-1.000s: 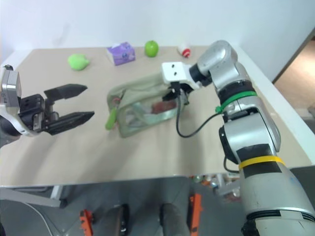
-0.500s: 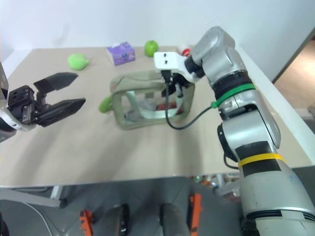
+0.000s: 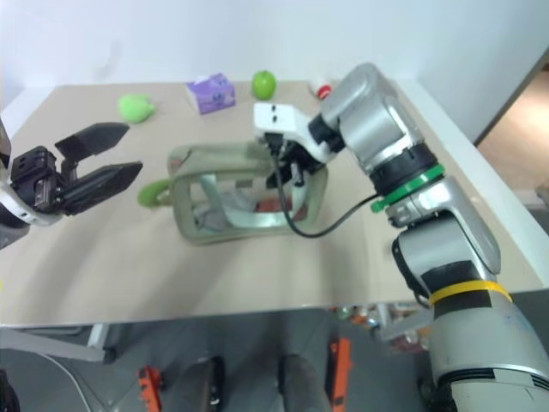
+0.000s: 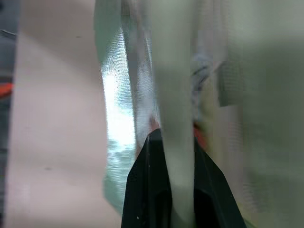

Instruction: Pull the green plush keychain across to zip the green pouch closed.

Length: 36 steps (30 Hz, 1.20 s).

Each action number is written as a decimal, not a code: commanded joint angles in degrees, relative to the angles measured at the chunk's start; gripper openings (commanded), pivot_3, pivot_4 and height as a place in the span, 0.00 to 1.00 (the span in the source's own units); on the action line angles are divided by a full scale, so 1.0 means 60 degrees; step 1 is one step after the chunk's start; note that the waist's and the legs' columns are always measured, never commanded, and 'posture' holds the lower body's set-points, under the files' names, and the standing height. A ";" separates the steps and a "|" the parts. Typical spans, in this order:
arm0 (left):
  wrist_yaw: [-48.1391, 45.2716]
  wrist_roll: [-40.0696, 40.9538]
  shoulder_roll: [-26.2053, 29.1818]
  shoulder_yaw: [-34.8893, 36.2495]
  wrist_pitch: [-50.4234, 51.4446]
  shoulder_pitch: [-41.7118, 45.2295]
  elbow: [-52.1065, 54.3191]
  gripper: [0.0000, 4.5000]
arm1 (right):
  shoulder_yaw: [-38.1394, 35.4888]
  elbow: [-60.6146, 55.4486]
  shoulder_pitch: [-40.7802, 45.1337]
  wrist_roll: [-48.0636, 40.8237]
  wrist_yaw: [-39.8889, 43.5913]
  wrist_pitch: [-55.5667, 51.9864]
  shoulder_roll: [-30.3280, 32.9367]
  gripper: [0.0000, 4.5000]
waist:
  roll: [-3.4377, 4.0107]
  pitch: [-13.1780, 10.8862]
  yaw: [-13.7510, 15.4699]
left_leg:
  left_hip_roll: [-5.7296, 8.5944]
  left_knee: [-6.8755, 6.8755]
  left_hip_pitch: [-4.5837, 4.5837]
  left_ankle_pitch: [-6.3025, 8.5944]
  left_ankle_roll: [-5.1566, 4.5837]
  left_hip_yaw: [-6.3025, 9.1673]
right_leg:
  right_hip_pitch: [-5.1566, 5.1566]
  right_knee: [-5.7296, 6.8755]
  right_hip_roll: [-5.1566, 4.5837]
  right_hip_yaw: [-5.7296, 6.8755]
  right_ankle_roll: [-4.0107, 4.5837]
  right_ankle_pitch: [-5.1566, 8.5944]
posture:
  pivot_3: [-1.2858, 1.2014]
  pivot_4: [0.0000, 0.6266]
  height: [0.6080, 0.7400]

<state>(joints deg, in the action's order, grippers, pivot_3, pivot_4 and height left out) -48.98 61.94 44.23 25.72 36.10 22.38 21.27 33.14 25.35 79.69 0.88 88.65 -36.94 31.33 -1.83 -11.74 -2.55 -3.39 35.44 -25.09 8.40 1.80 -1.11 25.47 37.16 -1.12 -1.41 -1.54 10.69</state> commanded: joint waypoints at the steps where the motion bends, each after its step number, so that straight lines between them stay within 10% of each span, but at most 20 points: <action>1: -0.0007 0.0169 0.0133 0.0114 -0.0064 0.0279 0.0027 1.00 | -0.0418 -0.0392 0.0237 -0.0119 -0.0222 -0.1064 -0.0205 0.01 | -0.0003 0.0002 -0.0004 | -0.0007 0.0000 0.0001 0.0000 0.0000 0.0000 | 0.0001 0.0000 0.0007 0.0000 0.0005 -0.0003 | 0.52 0.24 1.00; 13: 0.0010 0.0272 0.0052 -0.0104 -0.0027 0.0626 -0.0208 1.00 | -0.0813 -0.0907 0.0724 -0.0540 -0.1544 -0.3848 -0.0791 0.01 | -0.0004 0.0002 -0.0004 | -0.0035 0.0000 -0.0010 0.0000 0.0000 0.0007 | 0.0010 0.0001 0.0040 0.0001 0.0025 -0.0010 | 0.52 0.24 1.00; 36: -0.0041 0.0226 0.0079 -0.0083 -0.0091 0.0781 -0.0463 1.00 | -0.0418 -0.1646 -0.0195 -0.0689 -0.0509 -0.1565 0.0177 0.01 | -0.0005 0.0002 -0.0006 | -0.0037 -0.0004 -0.0021 0.0001 0.0001 0.0002 | 0.0034 0.0001 0.0042 0.0000 0.0026 -0.0007 | 0.52 0.24 1.00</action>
<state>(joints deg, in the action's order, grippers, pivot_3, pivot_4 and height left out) -49.23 62.92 44.17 23.99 36.31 25.71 17.93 31.20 17.83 78.25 -3.01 84.93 -47.82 32.01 -1.86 -11.72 -2.58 -3.61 35.42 -25.22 8.41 1.81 -1.09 25.67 37.17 -0.86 -1.41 -1.39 10.65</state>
